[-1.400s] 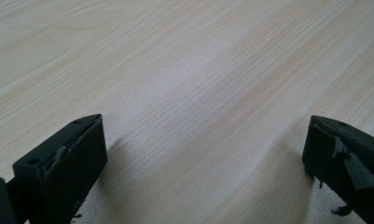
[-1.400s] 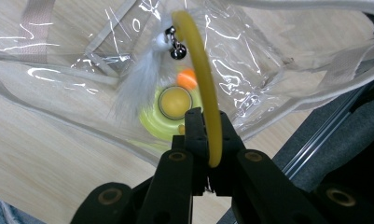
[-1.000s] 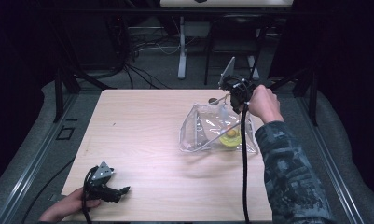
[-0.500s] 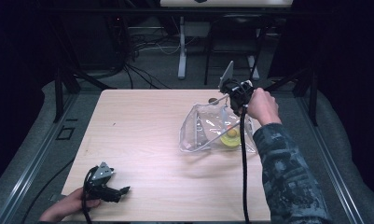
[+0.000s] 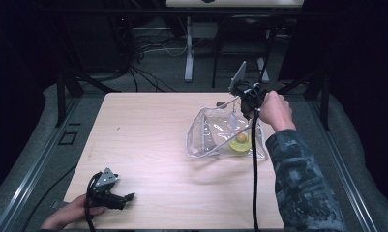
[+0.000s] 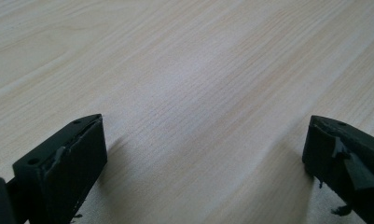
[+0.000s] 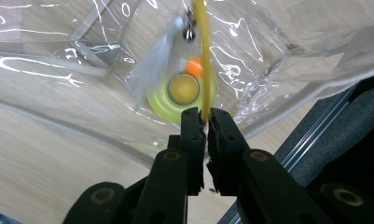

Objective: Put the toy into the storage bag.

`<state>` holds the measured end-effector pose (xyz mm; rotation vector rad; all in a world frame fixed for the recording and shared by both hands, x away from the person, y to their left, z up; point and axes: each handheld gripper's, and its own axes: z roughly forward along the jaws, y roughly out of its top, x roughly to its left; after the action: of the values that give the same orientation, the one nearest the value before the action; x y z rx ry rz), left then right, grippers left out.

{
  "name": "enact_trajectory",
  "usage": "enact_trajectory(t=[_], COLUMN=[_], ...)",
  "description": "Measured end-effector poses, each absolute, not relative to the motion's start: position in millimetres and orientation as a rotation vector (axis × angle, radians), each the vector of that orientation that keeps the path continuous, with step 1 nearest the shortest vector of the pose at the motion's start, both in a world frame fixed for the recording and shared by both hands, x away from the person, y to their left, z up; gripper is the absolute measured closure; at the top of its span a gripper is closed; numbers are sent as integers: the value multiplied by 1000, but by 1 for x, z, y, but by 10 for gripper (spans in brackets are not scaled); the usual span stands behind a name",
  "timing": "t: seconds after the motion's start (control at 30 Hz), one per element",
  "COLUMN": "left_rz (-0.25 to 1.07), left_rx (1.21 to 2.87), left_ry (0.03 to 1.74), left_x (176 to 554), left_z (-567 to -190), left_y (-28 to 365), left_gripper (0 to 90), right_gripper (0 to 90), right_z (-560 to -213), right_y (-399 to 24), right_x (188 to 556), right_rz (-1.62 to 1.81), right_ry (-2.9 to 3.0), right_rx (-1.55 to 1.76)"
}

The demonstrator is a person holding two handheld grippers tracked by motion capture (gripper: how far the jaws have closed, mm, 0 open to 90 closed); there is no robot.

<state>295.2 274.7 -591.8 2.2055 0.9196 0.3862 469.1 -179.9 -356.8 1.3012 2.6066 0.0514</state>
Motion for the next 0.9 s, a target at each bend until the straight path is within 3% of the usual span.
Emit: enact_trajectory(t=[0.27, 0.4, 0.47, 0.63, 0.9], left_rz=[386, 386, 386, 386, 386], left_rx=[2206, 2206, 2205, 2206, 2206], left_ry=[919, 920, 920, 920, 919], left_x=[295, 295, 295, 295, 295], left_z=[-592, -592, -592, -592, -592], left_y=[275, 275, 275, 275, 275], left_gripper=[0, 0, 0, 0, 0], right_gripper=[735, 590, 444, 252, 50], right_z=[-335, -332, -330, -331, -334], right_y=[-182, -185, -187, -198, -224], right_x=[455, 448, 444, 436, 418], right_rz=[158, 201, 202, 244, 294], right_ry=[2593, 2584, 2574, 2556, 2510], right_rx=[1293, 1296, 1301, 1350, 1425])
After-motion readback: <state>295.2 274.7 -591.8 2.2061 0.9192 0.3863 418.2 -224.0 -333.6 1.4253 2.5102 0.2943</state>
